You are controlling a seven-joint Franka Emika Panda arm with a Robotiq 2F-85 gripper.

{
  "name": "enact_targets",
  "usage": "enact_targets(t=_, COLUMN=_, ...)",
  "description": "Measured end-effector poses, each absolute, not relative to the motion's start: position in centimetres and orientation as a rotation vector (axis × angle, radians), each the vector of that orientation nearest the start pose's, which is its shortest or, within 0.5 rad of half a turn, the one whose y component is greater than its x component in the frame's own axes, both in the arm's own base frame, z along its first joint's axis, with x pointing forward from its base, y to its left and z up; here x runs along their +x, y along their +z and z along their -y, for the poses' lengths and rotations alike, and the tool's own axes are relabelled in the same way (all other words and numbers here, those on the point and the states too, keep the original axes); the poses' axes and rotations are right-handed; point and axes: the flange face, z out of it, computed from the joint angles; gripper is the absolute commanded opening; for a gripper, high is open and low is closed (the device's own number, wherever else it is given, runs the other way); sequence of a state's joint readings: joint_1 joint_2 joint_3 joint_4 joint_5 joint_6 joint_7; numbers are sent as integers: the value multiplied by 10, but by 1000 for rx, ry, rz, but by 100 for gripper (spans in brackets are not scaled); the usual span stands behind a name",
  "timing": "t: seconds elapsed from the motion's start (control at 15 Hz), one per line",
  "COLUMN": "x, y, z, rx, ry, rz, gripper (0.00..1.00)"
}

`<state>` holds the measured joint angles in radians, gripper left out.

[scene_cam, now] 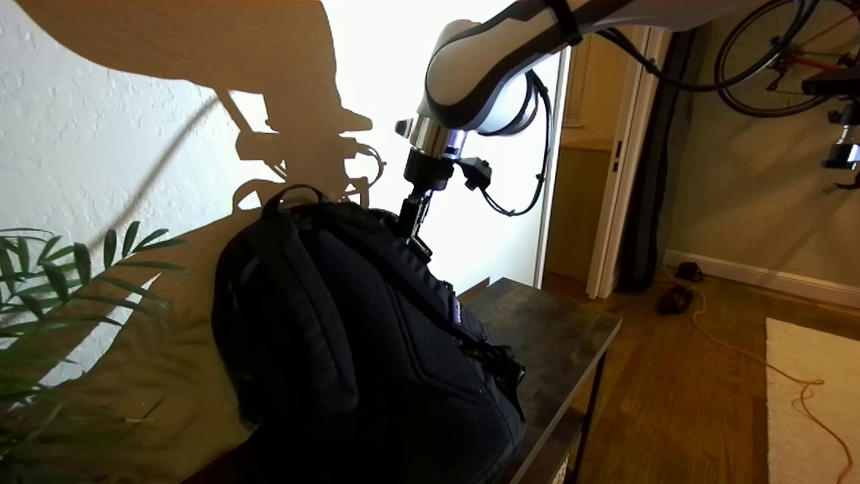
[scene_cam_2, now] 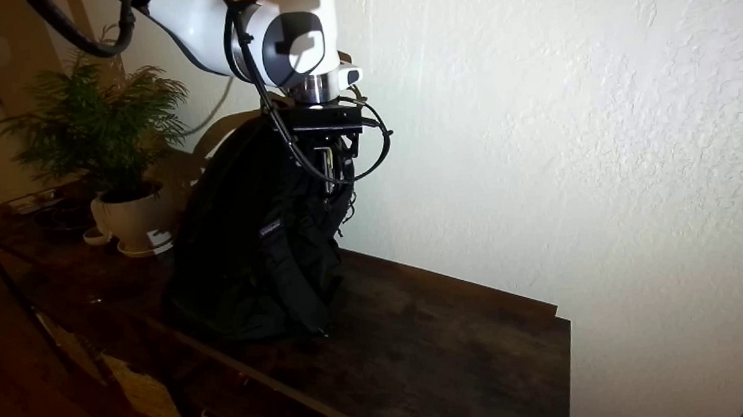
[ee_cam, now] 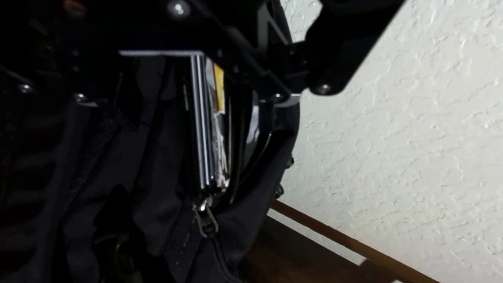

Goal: Put the wallet inside the backpack

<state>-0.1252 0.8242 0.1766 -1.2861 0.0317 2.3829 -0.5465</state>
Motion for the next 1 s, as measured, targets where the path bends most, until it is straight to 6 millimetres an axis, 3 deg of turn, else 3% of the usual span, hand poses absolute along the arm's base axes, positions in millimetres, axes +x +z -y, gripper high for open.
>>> enact_targets(t=0.4, x=772, y=279, z=-13, rx=-2839, ry=-461, rz=827, gripper=9)
enact_targets(t=0.53, x=772, y=277, z=-17, rx=-2806, ry=-469, rz=853, gripper=1)
enact_targets(t=1.0, x=772, y=280, z=-26, rx=-2650, ry=-544, rz=1027, gripper=4)
